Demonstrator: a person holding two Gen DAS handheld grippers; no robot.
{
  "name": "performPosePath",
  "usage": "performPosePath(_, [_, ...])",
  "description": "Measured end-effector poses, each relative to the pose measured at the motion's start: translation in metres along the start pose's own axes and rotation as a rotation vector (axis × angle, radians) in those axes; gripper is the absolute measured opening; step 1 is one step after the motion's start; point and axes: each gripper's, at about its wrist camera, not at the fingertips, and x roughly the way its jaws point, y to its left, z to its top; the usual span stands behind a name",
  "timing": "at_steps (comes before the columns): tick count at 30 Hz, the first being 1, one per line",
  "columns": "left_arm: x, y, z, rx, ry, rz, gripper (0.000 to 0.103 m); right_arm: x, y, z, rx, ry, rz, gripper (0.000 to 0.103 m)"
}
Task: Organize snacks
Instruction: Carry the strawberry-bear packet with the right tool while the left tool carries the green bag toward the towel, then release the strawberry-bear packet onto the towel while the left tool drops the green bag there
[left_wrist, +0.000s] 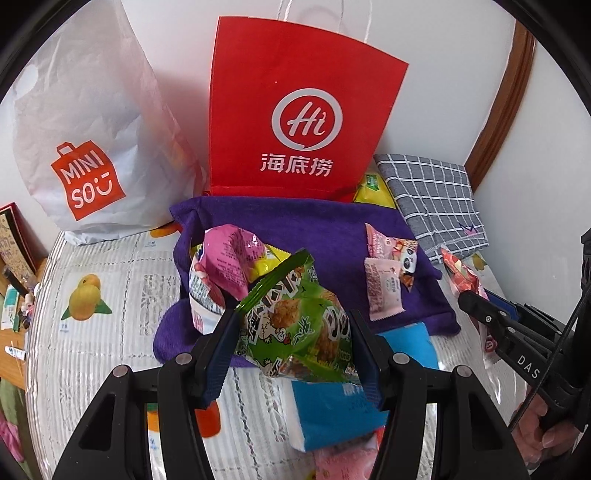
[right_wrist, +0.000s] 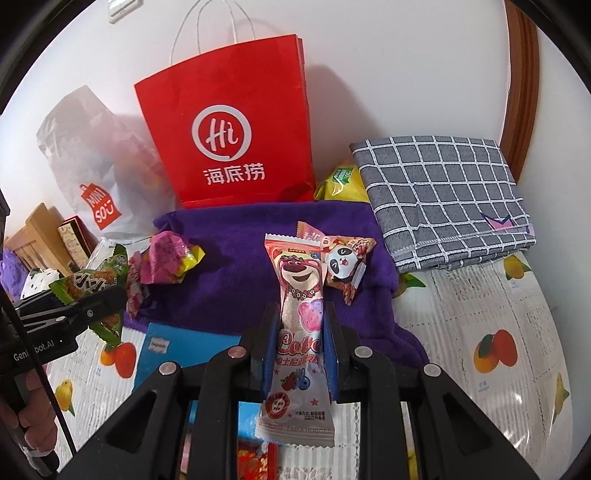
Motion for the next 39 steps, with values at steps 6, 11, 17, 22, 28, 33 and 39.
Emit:
performPosePath(6, [0.010, 0.013, 0.006, -0.009, 0.005, 0.010, 0.057, 0.015, -0.007, 0.010, 0.013, 0.003, -0.011, 0.022])
performPosePath(11, [0.016, 0.030, 0.009, -0.040, 0.007, 0.012, 0.057, 0.028, -0.013, 0.016, 0.027, 0.011, -0.010, 0.023])
performPosePath(17, [0.022, 0.032, 0.015, -0.036, 0.001, -0.012, 0.057, 0.053, -0.008, 0.024, 0.016, 0.037, 0.007, 0.023])
performPosePath(22, [0.033, 0.021, 0.022, -0.019, 0.018, -0.042, 0.057, 0.077, 0.001, 0.024, -0.011, 0.082, 0.029, 0.023])
performPosePath(28, [0.054, 0.009, 0.024, -0.002, 0.046, -0.054, 0.057, 0.101, -0.001, 0.019, -0.009, 0.143, 0.055, 0.023])
performPosePath(33, [0.065, 0.005, 0.026, 0.004, 0.044, -0.042, 0.057, 0.106, -0.001, 0.020, -0.014, 0.139, 0.063, 0.023])
performPosePath(39, [0.067, 0.002, 0.030, 0.017, 0.034, -0.035, 0.058, 0.108, 0.002, 0.021, -0.042, 0.138, 0.062, 0.025])
